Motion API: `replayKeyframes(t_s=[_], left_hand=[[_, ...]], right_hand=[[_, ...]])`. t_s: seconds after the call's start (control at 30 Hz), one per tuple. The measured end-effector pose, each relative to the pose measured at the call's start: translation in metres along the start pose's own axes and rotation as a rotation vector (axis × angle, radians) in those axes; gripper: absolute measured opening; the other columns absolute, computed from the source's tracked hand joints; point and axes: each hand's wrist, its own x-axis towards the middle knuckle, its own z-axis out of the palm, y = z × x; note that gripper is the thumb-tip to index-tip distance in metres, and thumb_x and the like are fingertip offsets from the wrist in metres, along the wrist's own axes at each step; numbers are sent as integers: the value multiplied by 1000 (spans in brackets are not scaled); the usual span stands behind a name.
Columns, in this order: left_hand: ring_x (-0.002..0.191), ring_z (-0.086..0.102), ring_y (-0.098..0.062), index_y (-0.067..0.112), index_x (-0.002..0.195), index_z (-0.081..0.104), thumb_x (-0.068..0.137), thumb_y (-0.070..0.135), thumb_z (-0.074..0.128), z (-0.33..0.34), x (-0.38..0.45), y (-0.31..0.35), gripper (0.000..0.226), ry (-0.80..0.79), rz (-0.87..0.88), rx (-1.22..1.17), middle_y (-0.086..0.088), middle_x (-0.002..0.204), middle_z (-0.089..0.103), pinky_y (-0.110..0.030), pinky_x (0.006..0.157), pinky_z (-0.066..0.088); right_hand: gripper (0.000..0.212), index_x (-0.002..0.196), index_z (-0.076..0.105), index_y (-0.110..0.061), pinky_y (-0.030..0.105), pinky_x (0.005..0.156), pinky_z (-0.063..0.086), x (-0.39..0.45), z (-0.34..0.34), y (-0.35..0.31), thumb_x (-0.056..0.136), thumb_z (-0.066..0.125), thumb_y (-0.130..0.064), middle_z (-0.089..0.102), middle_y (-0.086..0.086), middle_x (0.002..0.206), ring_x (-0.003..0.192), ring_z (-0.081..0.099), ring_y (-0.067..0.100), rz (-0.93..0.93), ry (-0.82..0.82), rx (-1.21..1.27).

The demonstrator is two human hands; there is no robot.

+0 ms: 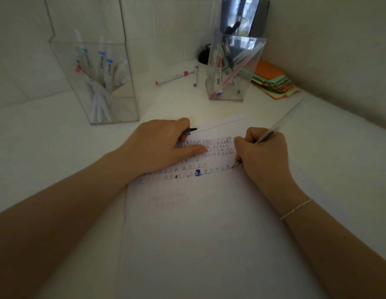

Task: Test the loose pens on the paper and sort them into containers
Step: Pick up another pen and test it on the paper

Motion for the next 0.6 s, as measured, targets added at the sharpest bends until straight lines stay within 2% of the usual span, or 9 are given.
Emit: replayKeyframes(t_s=[0.03, 0.13, 0.23, 0.3, 0.37, 0.43, 0.6], left_hand=[[49, 40, -4, 21, 73, 39, 90, 59, 42, -1, 0, 0, 42, 29, 26, -18, 11, 57, 42, -21, 47, 23], [48, 41, -9, 17, 75, 42, 94, 39, 30, -10, 3, 3, 31, 112, 79, -141, 9, 56, 42, -24, 47, 26], [53, 44, -10, 14, 81, 47, 95, 34, 30, -10, 3, 14, 30, 79, 101, -301, 8, 62, 46, -26, 52, 34], [59, 46, -6, 13, 87, 51, 97, 30, 37, -5, 2, 21, 24, 0, 111, -406, 10, 67, 48, -20, 56, 35], [62, 47, -1, 14, 93, 56, 98, 25, 44, -2, 2, 23, 17, -60, 117, -474, 14, 70, 49, -14, 58, 33], [63, 47, 0, 15, 97, 59, 97, 22, 48, -2, 3, 23, 13, -66, 116, -506, 16, 71, 50, -13, 59, 32], [70, 49, -8, 15, 99, 62, 93, 31, 49, -1, 4, 22, 21, -35, 162, -478, 7, 79, 56, -25, 65, 40]], right_hand=[[30, 60, 42, 15, 14, 37, 33, 1, -1, 1, 80, 60, 0, 48, 31, 53, 34, 37, 9, 6, 7, 29], [32, 60, 50, 0, 18, 39, 38, 4, -10, -4, 82, 69, -12, 55, 5, 47, 35, 44, 10, 80, -14, 318], [19, 61, 62, -9, 24, 56, 53, 3, -12, -14, 78, 67, -14, 64, 6, 62, 55, 62, 17, 152, -135, 734], [28, 56, 66, -8, 28, 55, 55, 3, -10, -17, 83, 60, -14, 64, 10, 62, 56, 65, 22, 218, -218, 909], [38, 52, 64, -8, 28, 47, 52, 2, -7, -16, 89, 52, -11, 62, 12, 58, 46, 60, 24, 218, -236, 925], [36, 54, 59, -8, 28, 44, 50, 1, -6, -15, 89, 52, -9, 61, 13, 58, 43, 57, 24, 179, -225, 893], [36, 54, 57, -9, 29, 45, 50, 2, -4, -10, 90, 53, -11, 61, 14, 60, 44, 58, 24, 134, -221, 831]])
